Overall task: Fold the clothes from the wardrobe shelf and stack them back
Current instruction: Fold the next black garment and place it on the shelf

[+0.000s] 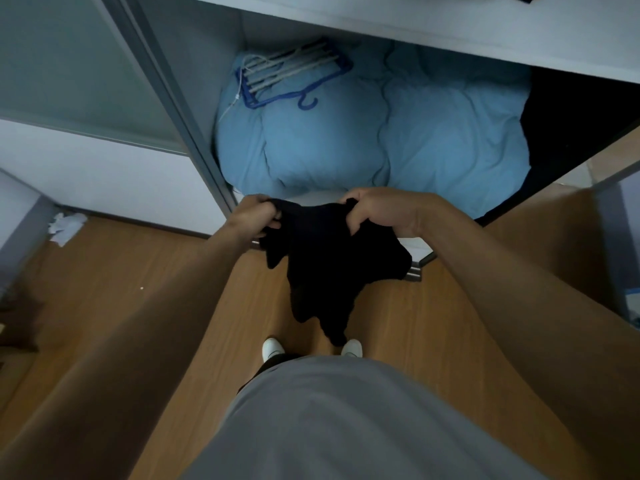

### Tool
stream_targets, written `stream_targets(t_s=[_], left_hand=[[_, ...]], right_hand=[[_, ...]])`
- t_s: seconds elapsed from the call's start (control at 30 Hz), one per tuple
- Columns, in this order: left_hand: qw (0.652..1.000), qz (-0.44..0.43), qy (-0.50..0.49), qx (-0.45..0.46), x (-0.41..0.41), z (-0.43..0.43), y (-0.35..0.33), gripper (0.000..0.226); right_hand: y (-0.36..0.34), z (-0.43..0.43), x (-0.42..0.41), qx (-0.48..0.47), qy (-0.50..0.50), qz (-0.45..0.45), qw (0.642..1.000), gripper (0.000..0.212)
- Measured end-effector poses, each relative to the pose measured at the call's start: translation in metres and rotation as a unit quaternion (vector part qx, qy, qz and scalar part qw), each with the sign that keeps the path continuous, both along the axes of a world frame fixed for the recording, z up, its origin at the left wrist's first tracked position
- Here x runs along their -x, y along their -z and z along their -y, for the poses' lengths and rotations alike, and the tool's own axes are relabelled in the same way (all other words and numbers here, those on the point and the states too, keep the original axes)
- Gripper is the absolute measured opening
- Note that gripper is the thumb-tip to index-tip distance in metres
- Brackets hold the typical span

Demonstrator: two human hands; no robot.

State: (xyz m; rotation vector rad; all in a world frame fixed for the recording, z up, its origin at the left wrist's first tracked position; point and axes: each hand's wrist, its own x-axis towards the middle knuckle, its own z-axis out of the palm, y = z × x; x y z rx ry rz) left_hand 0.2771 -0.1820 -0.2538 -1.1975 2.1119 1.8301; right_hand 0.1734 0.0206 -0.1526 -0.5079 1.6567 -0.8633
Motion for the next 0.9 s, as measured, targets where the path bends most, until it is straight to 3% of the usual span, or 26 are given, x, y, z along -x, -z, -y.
stream_targets(t_s=[0.13,0.27,0.33,0.4,0.47,0.5,0.63,0.7,0.83,0.9], left_hand=[[0.995,-0.041,-0.001,-0.093,0.0,-0.025,-0.011,0.023],[0.986,-0.043,0.017,-0.162,-0.006,-0.046,-0.013,0.014],[0.963,-0.101,0.049,-0.246,-0.014,-0.053,-0.017,0.03],[0.933,-0.135,0.111,-0.315,-0.024,-0.058,-0.02,0.062],[0.948,-0.112,0.183,-0.237,-0.029,-0.059,-0.019,0.078],[0.954,-0.096,0.226,-0.175,-0.03,-0.059,-0.018,0.073],[0.934,-0.049,0.345,-0.081,-0.024,-0.068,-0.023,0.023],[0.94,-0.043,0.326,-0.087,-0.019,-0.073,-0.021,0.024],[0.948,-0.102,0.188,-0.236,-0.007,-0.085,-0.023,0.054],[0.949,-0.117,0.124,-0.266,0.004,-0.09,-0.029,0.059]], right_hand=[[-0.005,0.001,0.005,0.036,0.014,-0.001,0.999,0.039],[-0.005,-0.003,0.014,0.075,0.058,0.005,0.995,0.044],[-0.004,-0.008,0.021,0.08,0.115,0.012,0.99,0.034],[-0.004,-0.015,0.027,0.077,0.159,0.016,0.984,0.022],[-0.002,-0.022,0.033,0.073,0.167,0.041,0.982,0.017],[-0.002,-0.026,0.036,0.067,0.165,0.056,0.982,0.016],[0.001,-0.039,0.044,0.041,0.19,0.066,0.979,0.021],[0.004,-0.047,0.048,0.092,0.256,0.109,0.956,0.011],[0.045,-0.075,0.054,0.273,0.434,0.272,0.814,0.057],[0.082,-0.087,0.044,0.262,0.462,0.304,0.791,0.068]])
